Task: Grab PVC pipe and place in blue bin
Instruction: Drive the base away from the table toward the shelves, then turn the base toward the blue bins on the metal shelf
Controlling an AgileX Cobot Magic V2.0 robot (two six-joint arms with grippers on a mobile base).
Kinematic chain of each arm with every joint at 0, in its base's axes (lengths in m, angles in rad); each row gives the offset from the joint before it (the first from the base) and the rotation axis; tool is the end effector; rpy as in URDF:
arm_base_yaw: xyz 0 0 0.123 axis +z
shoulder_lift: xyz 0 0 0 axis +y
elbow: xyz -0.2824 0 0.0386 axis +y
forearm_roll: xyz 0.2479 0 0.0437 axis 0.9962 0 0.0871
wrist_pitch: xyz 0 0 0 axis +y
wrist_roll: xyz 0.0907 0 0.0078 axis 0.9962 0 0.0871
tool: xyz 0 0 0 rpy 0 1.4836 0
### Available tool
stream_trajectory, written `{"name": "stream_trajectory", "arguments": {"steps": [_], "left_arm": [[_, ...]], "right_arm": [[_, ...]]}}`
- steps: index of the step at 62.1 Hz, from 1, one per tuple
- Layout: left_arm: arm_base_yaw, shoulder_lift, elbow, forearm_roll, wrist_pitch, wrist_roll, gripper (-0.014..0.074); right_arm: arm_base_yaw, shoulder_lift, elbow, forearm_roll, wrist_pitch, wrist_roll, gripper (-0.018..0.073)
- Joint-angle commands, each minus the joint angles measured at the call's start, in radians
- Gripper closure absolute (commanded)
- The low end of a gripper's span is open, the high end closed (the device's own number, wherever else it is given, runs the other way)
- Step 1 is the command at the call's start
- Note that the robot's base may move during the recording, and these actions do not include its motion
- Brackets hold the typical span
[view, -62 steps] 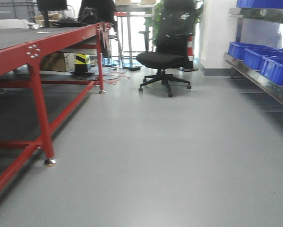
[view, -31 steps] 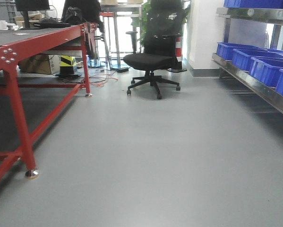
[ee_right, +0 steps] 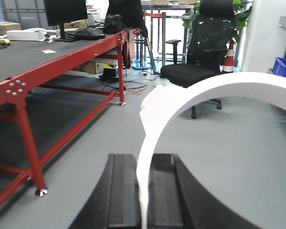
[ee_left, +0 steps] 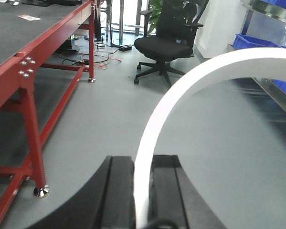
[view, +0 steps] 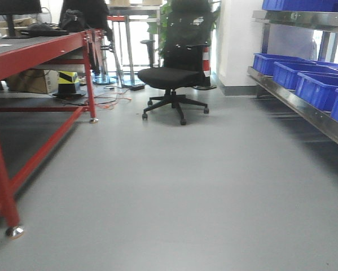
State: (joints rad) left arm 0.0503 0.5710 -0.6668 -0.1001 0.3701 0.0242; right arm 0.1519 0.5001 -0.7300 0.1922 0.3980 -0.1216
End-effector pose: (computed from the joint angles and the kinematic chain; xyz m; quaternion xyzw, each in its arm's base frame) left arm 0.1153 0.0025 0.3584 -0.0344 0.7687 -0.0199 0.6383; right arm 0.0905 0.0207 0.3845 -0.0603 0.7303 0.0975 0.6734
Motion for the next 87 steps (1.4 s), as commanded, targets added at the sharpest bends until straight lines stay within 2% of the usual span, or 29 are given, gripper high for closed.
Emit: {"name": "stream_trajectory", "arguments": {"steps": [1,87], "left_arm": [[-0.005,-0.006,-0.003,-0.003,-0.021,-0.002,0.0707],[-0.005,-0.006,-0.003,-0.003,-0.021,-0.002,0.0707]], "right_arm": [[-0.001,-0.005,-0.001,-0.009,-0.032,-0.003,0.0722],[-0.001,-0.005,-0.001,-0.009,-0.032,-0.003,0.0722]]}}
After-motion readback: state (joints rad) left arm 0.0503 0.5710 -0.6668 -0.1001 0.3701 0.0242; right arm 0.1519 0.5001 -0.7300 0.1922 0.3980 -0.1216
